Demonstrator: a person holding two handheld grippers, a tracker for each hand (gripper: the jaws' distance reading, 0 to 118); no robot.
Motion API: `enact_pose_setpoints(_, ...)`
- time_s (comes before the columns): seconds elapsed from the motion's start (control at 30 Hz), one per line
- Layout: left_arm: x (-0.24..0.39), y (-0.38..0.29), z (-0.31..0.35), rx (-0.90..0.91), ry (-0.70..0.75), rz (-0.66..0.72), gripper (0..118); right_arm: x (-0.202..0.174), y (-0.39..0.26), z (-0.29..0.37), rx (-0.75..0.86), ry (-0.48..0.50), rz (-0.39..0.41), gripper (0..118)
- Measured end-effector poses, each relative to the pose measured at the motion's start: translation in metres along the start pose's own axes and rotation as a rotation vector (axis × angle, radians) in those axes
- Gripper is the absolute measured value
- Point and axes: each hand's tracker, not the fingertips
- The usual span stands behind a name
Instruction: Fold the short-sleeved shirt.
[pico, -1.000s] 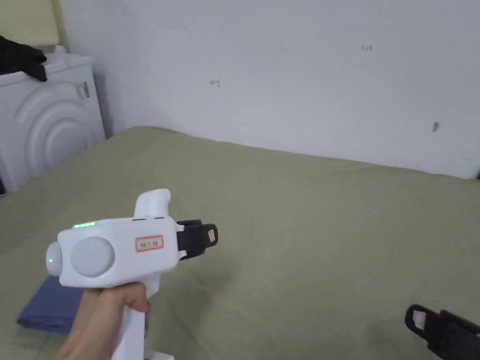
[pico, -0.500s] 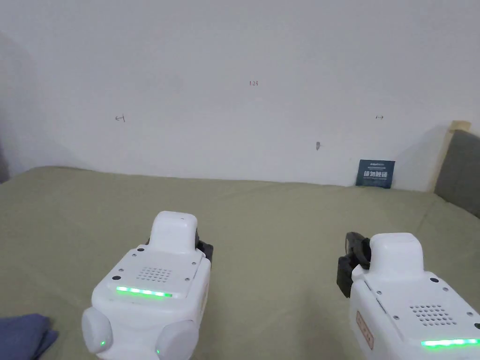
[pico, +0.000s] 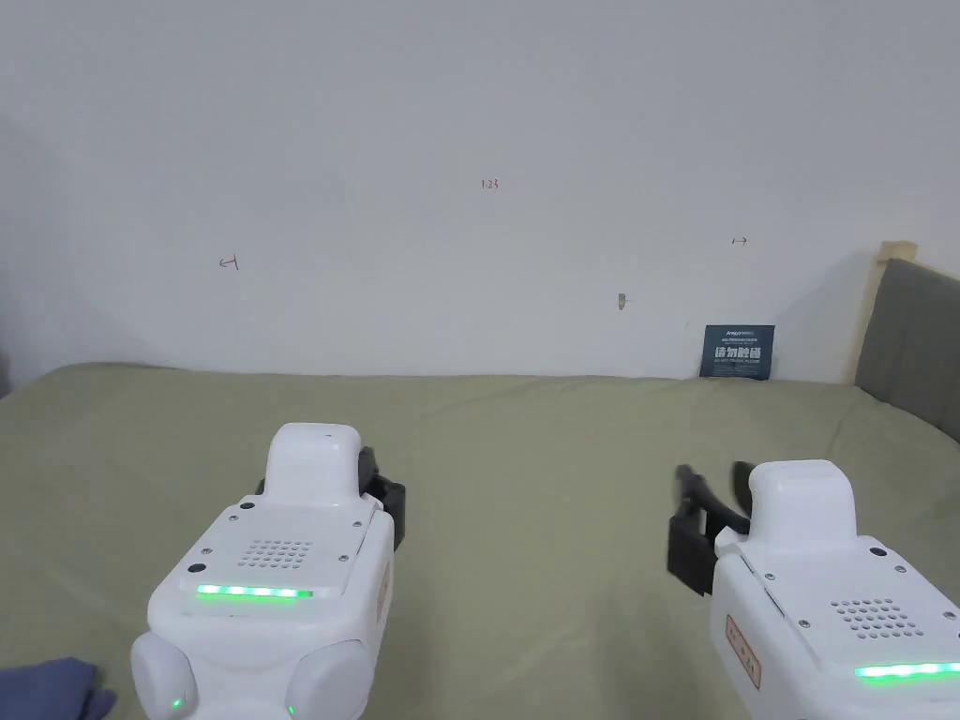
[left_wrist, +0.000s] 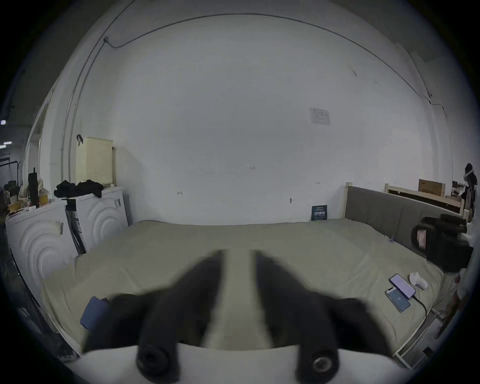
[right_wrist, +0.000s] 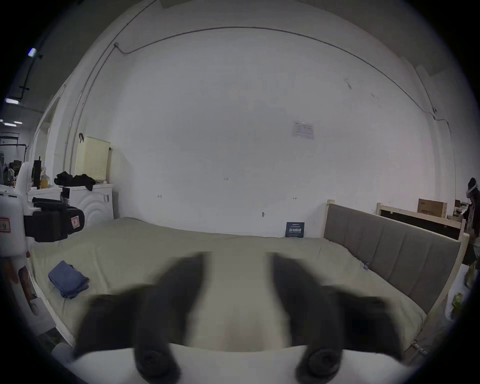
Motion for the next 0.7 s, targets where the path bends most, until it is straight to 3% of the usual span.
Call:
enact_pose_setpoints(0.03, -0.001, 0.001, 0.001, 0.003, 0.002, 0.01, 75, 0.0, 0.001, -0.003, -0.017, -0.008, 0.005, 104)
enact_pose_setpoints(0.07, -0.002, 0.001, -0.002, -0.004, 0.004, 0.028, 118, 0.0, 0.0, -0.004, -0.02, -0.018, 0.006, 118)
enact_pose_setpoints(0.13, 0.0, -0.004, -0.005, 0.075, 0.01, 0.059, 118, 0.004, -0.007, 0.003, 0.06, -0.009, 0.011, 118)
enact_pose_setpoints(0.3, -0.002, 0.007, 0.004, 0.079, 0.06, 0.006, 118, 0.001, -0.001, 0.001, 0.025, -0.044, 0.036, 118)
enact_pose_setpoints(0.5, -0.004, 0.018, 0.002, -0.058, -0.076, -0.029, 118, 0.0, 0.007, 0.0, 0.016, -0.025, 0.012, 118)
enact_pose_setpoints(0.7, 0.005, 0.014, 0.007, -0.018, -0.011, -0.083, 118, -0.001, 0.01, -0.002, 0.017, -0.014, 0.013, 118)
